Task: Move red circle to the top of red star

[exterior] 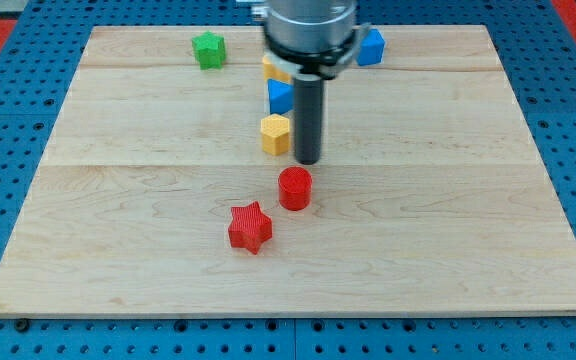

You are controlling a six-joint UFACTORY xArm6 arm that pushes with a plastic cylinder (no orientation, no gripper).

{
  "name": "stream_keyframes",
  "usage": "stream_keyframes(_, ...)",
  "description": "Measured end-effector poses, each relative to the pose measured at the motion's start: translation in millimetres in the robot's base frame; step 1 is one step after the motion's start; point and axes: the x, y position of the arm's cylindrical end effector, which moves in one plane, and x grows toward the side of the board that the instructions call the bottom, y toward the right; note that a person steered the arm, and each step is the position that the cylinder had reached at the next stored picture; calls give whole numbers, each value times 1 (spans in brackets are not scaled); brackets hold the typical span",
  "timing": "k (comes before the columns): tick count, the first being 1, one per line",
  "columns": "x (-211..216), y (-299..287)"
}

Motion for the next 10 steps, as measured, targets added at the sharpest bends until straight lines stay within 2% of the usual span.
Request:
stream_keyframes(1,18,35)
stream_keyframes(2,46,29)
stream_keyframes(3,44,-9)
stream_keyframes(5,69,-28)
stream_keyframes(10,47,-33)
